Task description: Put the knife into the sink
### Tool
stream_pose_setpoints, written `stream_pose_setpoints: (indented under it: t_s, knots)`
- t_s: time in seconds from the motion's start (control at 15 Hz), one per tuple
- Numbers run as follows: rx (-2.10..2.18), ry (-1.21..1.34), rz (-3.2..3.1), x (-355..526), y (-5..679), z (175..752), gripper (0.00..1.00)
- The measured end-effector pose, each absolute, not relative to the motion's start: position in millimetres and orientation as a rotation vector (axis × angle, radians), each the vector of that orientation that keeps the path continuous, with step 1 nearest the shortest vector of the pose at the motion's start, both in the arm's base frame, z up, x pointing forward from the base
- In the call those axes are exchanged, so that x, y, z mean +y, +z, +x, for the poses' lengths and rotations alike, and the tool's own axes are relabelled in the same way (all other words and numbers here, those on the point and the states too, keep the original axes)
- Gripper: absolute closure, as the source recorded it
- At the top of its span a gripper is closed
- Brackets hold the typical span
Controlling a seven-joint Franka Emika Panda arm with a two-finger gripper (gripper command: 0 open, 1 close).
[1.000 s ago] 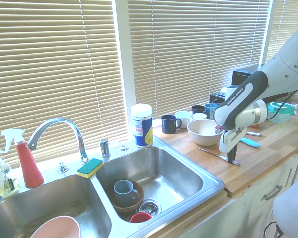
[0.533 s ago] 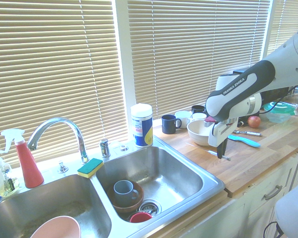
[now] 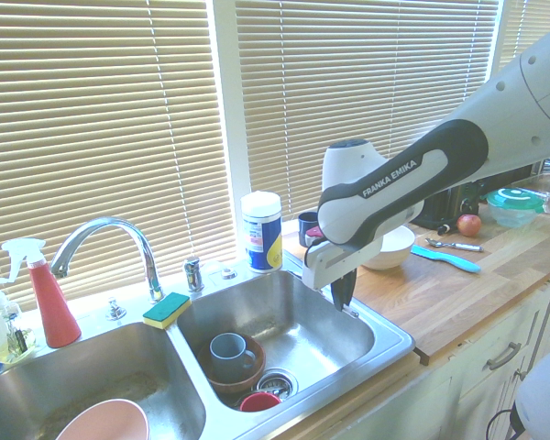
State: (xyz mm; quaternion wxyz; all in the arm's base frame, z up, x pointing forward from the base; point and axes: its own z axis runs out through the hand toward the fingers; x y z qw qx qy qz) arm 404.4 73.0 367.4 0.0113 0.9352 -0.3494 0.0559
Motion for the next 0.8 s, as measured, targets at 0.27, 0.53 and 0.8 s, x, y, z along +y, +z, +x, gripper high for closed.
stream_pose_setpoints:
  t_s: [0.27,0.53,0.8]
  knots:
    - [-1.19,0.225,2.883,132,323,408,1.0]
    - [-1.232,0.183,2.878,152,262,413,1.0]
    - [-1.282,0.117,2.86,141,202,430,1.0]
